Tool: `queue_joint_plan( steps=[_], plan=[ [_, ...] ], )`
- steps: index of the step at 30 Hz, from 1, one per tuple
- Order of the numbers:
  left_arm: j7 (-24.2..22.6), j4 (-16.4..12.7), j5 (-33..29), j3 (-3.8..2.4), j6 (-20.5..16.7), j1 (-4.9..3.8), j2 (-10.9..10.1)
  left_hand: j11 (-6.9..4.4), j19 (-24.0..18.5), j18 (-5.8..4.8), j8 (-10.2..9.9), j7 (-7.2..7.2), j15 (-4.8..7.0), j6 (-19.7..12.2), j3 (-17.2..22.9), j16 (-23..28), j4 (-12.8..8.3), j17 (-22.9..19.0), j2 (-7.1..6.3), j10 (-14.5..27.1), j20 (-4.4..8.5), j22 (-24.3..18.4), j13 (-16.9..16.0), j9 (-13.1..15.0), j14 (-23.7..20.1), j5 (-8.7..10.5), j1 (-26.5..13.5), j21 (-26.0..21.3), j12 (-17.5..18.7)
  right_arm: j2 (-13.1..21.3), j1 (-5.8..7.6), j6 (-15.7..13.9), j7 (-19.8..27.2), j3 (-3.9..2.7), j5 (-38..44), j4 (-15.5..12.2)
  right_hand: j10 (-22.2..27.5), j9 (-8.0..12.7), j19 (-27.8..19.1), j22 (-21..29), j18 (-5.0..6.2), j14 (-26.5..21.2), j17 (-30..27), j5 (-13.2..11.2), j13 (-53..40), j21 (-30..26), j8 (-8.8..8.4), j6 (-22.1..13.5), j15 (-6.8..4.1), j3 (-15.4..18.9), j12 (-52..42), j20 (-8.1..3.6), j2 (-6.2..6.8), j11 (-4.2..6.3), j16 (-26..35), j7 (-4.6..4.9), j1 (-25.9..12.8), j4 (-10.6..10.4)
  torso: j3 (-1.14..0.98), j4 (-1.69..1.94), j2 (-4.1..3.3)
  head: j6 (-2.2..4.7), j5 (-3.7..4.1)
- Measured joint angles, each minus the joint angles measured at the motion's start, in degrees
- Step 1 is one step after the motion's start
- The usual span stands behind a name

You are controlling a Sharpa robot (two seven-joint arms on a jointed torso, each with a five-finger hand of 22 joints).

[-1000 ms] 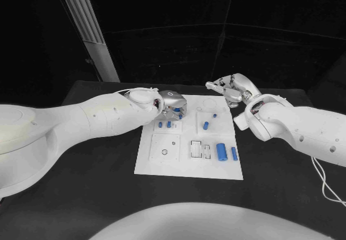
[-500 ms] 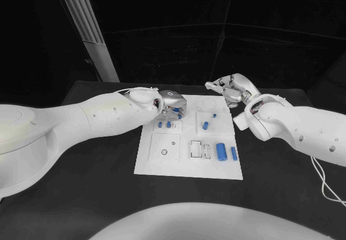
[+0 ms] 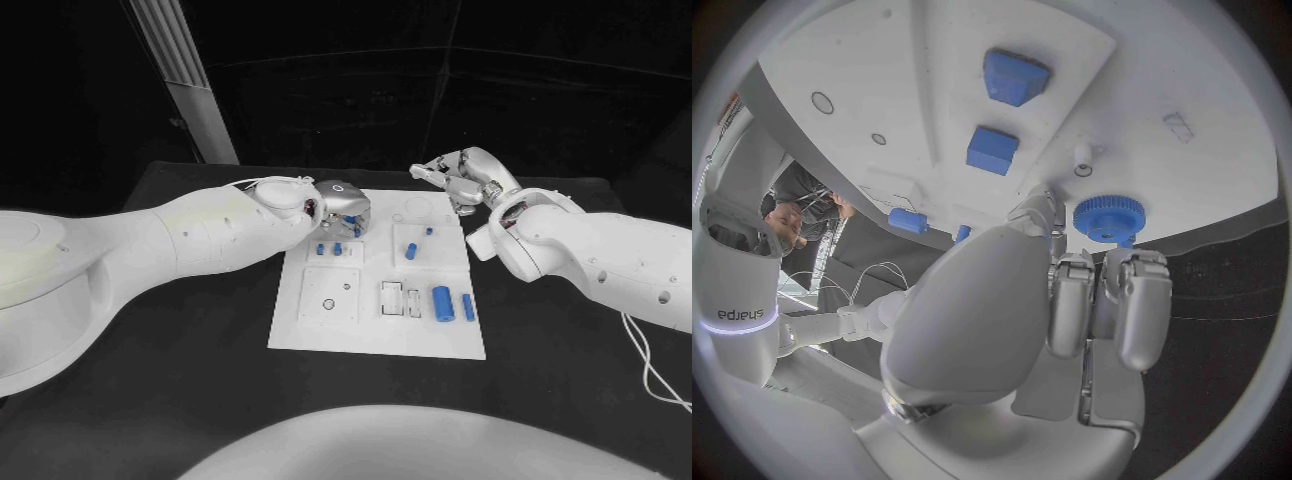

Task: Assemble the parts on the task board

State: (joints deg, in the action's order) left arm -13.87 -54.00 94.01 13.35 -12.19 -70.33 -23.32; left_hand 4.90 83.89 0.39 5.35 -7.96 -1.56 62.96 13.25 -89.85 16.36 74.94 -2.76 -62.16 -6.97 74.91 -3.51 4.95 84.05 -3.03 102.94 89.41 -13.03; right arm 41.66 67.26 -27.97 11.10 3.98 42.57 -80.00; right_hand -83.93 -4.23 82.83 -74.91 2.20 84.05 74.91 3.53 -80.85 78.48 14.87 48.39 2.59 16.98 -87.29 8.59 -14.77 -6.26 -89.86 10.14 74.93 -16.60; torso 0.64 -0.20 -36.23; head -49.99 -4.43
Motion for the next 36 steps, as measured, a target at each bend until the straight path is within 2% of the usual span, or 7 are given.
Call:
queue_joint_plan(
  steps=[13,25,36],
  plan=[
    [-1.50,-1.82,0.63,0.11,-3.35,0.03,-1.79,0.11,0.00,0.00,0.01,-0.01,0.00,0.42,0.14,0.01,0.15,0.00,-0.26,-0.72,0.00,0.00,0.02,0.12,0.00,0.16,-0.29,0.00,0.14,-0.02,-0.04,0.07,0.00,0.00,-0.02,0.16,0.00,0.00,0.00,0.00,0.00,0.00,0.00,0.00,-0.10,-0.07,0.00,0.00,0.00,0.00,0.04,0.00,0.00,0.00,0.00,0.00,0.00,0.00,0.01,0.00,0.03,0.00,0.02],
    [-3.03,-4.54,0.23,0.10,-5.90,-1.59,-3.78,0.02,0.00,0.00,-0.02,-0.01,0.00,0.43,0.15,0.00,0.16,0.00,-0.22,-0.83,0.00,0.00,0.04,0.06,0.00,0.17,-0.92,0.00,0.35,-0.02,-0.11,0.17,0.00,0.01,-0.04,0.30,0.00,0.00,0.00,0.00,0.00,-0.09,0.00,0.00,-0.17,-0.26,0.00,0.00,0.09,0.00,0.03,0.00,0.00,0.00,0.00,0.00,0.00,0.00,0.01,-0.01,0.03,0.00,-0.15],
    [-3.54,-5.45,-0.38,0.09,-6.28,-2.83,-5.03,0.02,0.00,0.00,-0.04,0.19,0.00,0.62,0.14,0.01,0.16,0.00,-0.42,-1.23,0.00,0.00,0.07,0.07,0.00,0.21,-1.10,0.00,0.36,-0.06,-0.12,0.22,-0.03,0.01,-0.05,0.35,0.00,0.00,0.00,0.00,0.00,-0.09,0.00,0.00,-0.17,-0.26,0.00,0.00,0.10,0.00,0.02,0.00,-0.01,0.00,0.00,0.00,0.01,0.00,-0.02,-0.07,-0.01,0.00,-0.30]
  ],
)
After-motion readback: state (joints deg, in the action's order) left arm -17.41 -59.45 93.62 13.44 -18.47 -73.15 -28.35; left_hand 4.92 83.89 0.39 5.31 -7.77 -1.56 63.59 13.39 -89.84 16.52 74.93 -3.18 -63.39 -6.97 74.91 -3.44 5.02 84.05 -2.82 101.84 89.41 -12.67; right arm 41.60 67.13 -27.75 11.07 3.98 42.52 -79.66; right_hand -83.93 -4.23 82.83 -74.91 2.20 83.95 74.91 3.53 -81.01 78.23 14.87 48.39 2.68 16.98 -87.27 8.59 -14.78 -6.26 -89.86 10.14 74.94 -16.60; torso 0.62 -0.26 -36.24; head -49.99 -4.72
